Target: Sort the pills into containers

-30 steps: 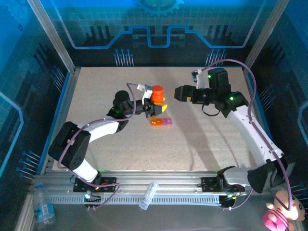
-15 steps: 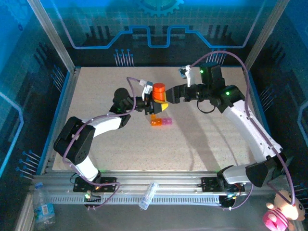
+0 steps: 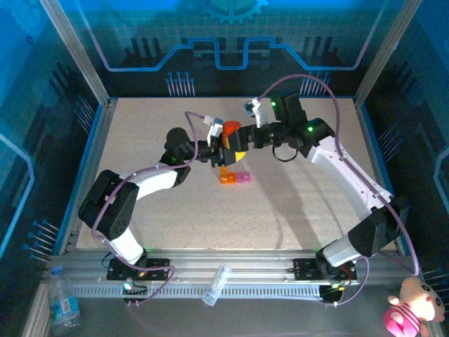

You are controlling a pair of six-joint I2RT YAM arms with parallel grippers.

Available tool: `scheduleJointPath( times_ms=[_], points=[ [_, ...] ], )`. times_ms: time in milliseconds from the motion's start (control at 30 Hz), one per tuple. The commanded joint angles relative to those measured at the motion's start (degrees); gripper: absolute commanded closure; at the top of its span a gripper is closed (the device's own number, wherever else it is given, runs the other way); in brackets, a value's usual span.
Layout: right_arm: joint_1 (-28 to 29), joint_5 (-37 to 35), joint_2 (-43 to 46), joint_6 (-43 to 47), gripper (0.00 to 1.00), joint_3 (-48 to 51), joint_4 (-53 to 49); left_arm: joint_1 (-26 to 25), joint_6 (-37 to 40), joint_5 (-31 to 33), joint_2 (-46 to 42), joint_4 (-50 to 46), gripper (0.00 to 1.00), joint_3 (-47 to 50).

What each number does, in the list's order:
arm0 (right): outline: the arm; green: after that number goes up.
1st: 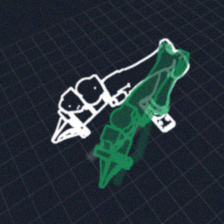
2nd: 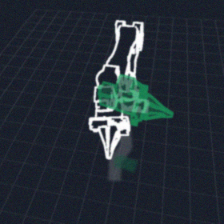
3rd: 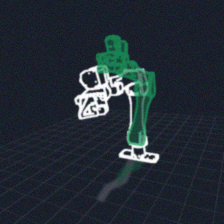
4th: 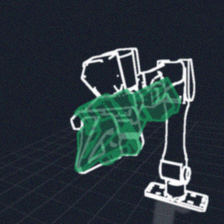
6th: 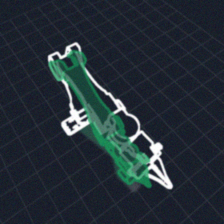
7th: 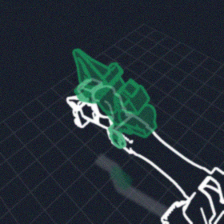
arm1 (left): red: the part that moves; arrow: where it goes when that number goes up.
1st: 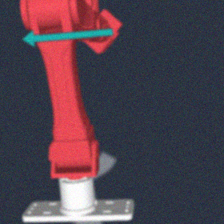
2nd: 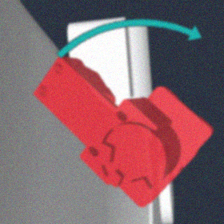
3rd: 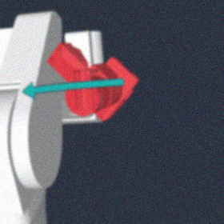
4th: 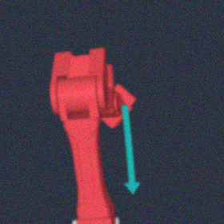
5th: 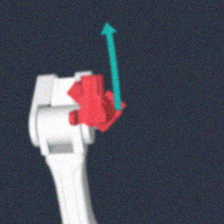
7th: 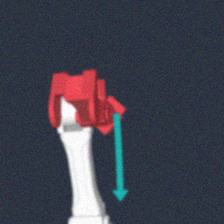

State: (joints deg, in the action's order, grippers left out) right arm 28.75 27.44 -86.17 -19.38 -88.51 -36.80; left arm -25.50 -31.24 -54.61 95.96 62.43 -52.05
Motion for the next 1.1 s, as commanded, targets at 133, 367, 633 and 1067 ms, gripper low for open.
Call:
scheduleJointPath(
  times_ms=[133,367,633,1067],
  points=[
    [-0.3,-4.7,1.6,-3.9,0.22,2.8,5.0,0.3,0.3,-1.3,0.2,1.9,1.0,-2.3],
    [-4.0,-5.1,5.2,-6.0,0.26,7.5,5.6,0.3,0.4,-1.4,0.4,1.9,1.0,-2.4],
    [-6.5,-1.5,9.4,-4.0,0.23,9.1,4.3,0.3,0.6,-1.9,1.1,1.7,1.0,-2.6],
    [-5.9,7.6,7.3,3.1,0.13,3.1,3.9,0.1,4.4,-3.6,0.4,-4.2,1.0,-3.6]
  ],
)
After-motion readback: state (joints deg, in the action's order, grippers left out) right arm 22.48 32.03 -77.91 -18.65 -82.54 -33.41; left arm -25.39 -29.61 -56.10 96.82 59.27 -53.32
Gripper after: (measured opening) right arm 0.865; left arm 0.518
